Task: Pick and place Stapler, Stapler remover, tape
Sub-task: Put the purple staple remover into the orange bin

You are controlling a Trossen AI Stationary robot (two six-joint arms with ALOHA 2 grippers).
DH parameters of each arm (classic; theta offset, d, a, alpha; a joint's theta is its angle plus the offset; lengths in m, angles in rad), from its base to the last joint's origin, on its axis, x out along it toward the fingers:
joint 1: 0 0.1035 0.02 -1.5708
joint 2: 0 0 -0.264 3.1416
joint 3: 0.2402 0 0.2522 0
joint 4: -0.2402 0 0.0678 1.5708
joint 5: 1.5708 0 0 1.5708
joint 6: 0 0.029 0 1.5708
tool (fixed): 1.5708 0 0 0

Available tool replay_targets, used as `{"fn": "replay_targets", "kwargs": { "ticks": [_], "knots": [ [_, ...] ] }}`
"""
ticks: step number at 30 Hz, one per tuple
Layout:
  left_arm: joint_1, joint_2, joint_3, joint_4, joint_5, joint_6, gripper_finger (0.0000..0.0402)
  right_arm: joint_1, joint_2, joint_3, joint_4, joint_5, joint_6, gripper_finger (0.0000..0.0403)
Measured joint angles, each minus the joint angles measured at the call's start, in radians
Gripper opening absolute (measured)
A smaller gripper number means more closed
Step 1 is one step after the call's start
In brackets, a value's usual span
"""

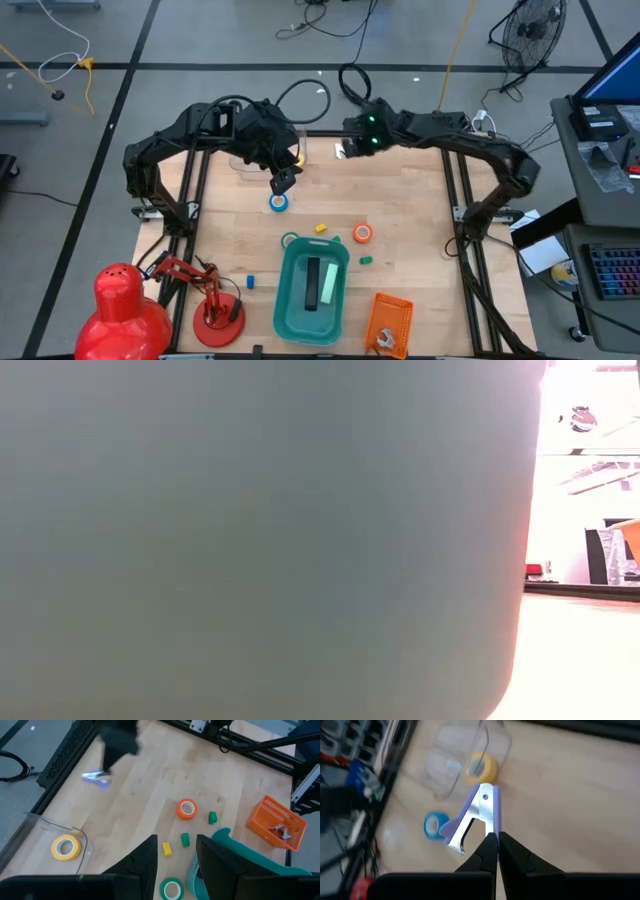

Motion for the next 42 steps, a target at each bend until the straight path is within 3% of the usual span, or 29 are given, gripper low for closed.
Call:
{"fn": "replay_targets", "kwargs": {
  "ticks": [5, 10, 19, 25, 33, 37, 42],
  "knots": [
    [0.001, 0.0, 0.0, 0.012, 0.0, 0.018, 0.0136, 0.103, -0.149, 0.0, -0.246, 0.088, -0.01, 0.0],
    [0.001, 0.0, 0.0, 0.039, 0.0, 0.038, 0.0136, 0.283, -0.286, 0.0, -0.427, 0.196, 0.114, 0.0],
    [-0.002, 0.0, 0.0, 0.094, 0.026, -0.05, 0.0136, 0.695, -0.382, -0.003, -0.525, 0.391, 0.404, 0.0],
    [-0.063, 0.0, 0.0, 0.135, 0.016, -0.18, 0.0136, 0.981, -0.378, -0.108, -0.432, 0.404, 0.606, 0.0],
    [-0.23, 0.006, 0.0, 0.195, -0.171, -0.334, 0.0136, 1.348, -0.336, -0.356, -0.02, 0.473, 0.914, 0.0],
    [-0.3, 0.009, 0.0, 0.193, -0.254, -0.394, 0.0136, 1.422, -0.26, -0.373, 0.016, 0.48, 0.998, 0.0],
    [-0.35, 0.019, 0.0, 0.194, -0.284, -0.446, 0.0136, 1.43, -0.178, -0.374, 0.069, 0.441, 0.986, 0.0]
  ]
}}
